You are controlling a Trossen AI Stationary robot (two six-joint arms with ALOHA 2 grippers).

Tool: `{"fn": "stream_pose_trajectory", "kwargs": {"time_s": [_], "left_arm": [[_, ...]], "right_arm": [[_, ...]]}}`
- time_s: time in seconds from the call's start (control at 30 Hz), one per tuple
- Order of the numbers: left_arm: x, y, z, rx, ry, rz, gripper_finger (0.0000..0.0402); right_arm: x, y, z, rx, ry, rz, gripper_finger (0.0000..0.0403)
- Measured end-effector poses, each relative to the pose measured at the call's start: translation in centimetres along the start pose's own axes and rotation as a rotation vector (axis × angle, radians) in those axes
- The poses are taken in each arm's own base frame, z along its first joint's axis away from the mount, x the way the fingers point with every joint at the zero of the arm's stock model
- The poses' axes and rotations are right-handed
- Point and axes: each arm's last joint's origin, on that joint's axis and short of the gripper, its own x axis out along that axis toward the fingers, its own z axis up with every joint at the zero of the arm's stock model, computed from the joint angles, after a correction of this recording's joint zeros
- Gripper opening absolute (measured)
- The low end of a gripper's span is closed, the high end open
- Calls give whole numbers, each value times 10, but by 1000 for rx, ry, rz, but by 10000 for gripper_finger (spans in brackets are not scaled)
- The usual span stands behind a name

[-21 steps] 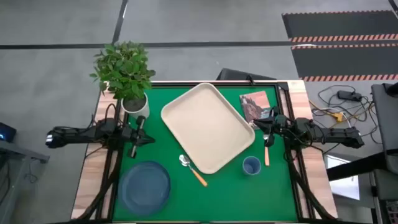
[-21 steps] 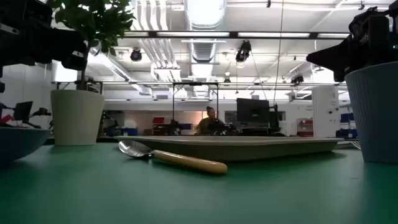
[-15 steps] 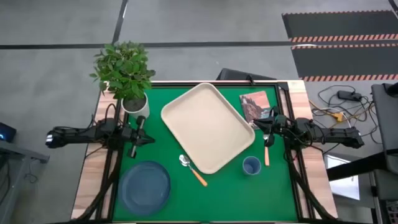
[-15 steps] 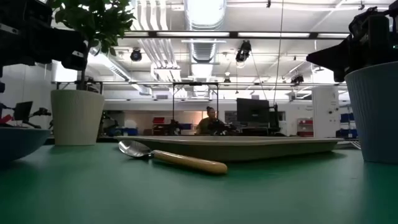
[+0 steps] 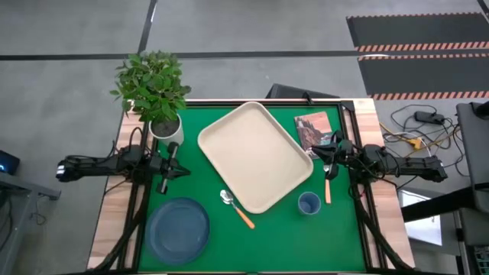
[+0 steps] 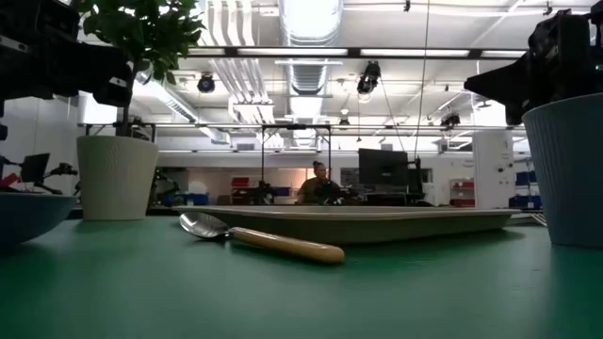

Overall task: Pick and place plate/cup/fork/spoon on tray
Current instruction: Put the blue plate on the center of the white serving tray

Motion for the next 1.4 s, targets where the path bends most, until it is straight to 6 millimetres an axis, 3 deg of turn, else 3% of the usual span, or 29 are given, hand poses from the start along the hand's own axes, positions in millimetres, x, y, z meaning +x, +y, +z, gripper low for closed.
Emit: {"fn": "stream_pose_trajectory", "kwargs": {"time_s": [0.37,1.4], "left_arm": [[0,0,0,-1,5,0,0],[0,0,-1,-2,7,0,0]], "right_arm": [[0,0,0,136,1,-1,22],[0,0,0,140,1,-1,22]]}}
